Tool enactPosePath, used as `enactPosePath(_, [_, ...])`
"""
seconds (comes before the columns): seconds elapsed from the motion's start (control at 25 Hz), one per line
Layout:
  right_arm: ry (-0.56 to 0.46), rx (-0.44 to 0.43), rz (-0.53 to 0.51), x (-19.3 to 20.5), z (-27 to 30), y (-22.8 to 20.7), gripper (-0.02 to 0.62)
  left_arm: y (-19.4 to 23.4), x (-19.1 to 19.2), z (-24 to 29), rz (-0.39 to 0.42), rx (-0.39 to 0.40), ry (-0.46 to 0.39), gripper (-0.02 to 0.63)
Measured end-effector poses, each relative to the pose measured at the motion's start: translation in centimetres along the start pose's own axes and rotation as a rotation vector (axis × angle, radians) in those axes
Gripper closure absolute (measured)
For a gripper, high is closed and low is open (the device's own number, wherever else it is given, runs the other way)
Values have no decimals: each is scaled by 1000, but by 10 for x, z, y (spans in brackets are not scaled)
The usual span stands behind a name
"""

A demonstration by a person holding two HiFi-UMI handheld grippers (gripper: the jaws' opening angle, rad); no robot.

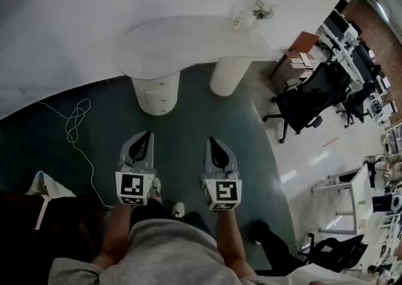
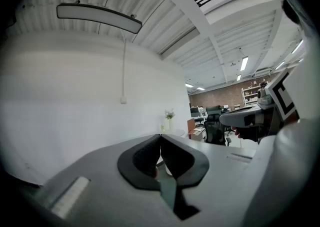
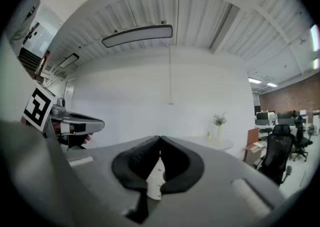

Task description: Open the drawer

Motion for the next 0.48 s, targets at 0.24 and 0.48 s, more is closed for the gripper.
enactPosePath(0.24, [-4,0,-5,-1,-7,-9,592,-15,-2,1,-2,6,-2,595])
enactPosePath(0.48, [4,17,-13,1,-25,-22,592,-33,-6,1,2,17,-3,595])
Point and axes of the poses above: the fingertips, and each gripper's own axes: z forward along the fingers, y to its left, x out of its underside, the point moved 4 cm from there along -z, backward along the fingers, and after that the axes turned 12 degrees about -x, right-handed, at the moved point
